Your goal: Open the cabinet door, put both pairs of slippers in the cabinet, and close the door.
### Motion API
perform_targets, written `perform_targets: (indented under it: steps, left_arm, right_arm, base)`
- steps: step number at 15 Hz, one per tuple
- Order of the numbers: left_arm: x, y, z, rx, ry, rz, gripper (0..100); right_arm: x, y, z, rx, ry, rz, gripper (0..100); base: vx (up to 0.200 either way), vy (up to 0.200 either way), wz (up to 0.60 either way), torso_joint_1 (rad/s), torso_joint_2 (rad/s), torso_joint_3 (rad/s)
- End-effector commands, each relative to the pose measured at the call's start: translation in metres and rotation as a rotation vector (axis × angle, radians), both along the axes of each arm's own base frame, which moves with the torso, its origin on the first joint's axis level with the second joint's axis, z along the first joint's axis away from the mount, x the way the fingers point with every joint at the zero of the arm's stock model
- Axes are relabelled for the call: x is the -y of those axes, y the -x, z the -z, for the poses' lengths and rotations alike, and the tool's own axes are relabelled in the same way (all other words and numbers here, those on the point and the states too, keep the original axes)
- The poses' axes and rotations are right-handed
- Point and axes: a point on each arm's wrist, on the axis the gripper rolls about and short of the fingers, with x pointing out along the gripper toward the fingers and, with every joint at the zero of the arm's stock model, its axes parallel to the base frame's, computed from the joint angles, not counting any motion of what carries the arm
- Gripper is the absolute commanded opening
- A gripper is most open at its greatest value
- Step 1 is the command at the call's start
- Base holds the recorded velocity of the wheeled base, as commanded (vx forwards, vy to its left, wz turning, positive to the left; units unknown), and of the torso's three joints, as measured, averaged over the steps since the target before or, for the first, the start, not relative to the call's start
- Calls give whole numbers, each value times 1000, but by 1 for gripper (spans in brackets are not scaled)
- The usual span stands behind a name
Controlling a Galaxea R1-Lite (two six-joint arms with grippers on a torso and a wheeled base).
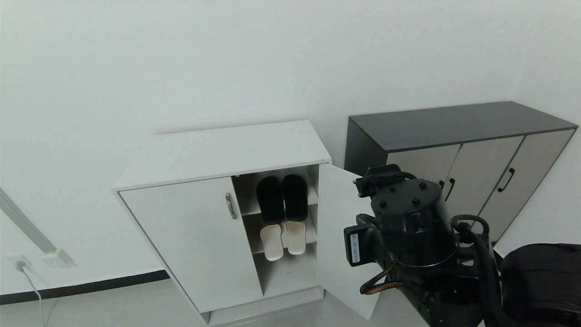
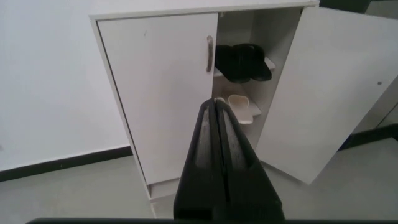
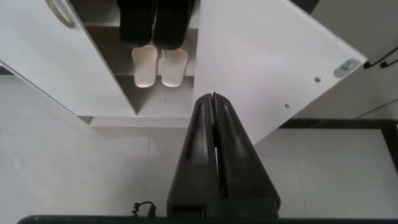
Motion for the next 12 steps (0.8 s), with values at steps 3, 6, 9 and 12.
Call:
perform_targets:
  steps: [3, 6, 9, 12]
  left_arm:
    - [0, 0, 0, -1, 0, -1, 0]
    - [0, 0, 0, -1, 0, -1, 0]
    - [0, 0, 0, -1, 0, 0, 0]
    - [0, 0, 0, -1, 0, 0, 0]
  right_arm:
    - [6, -8, 0, 3, 6, 31, 0]
    - [23, -38, -1, 21, 31, 90, 0]
    - [39, -67, -6, 17, -8, 82, 0]
    - [54, -108, 7, -12, 2, 160, 0]
  base:
    - [0, 0, 0, 240, -548, -297]
    - [0, 0, 0, 41, -94, -50]
    - [0, 0, 0, 0, 0, 0]
    - [0, 0, 0, 0, 0, 0]
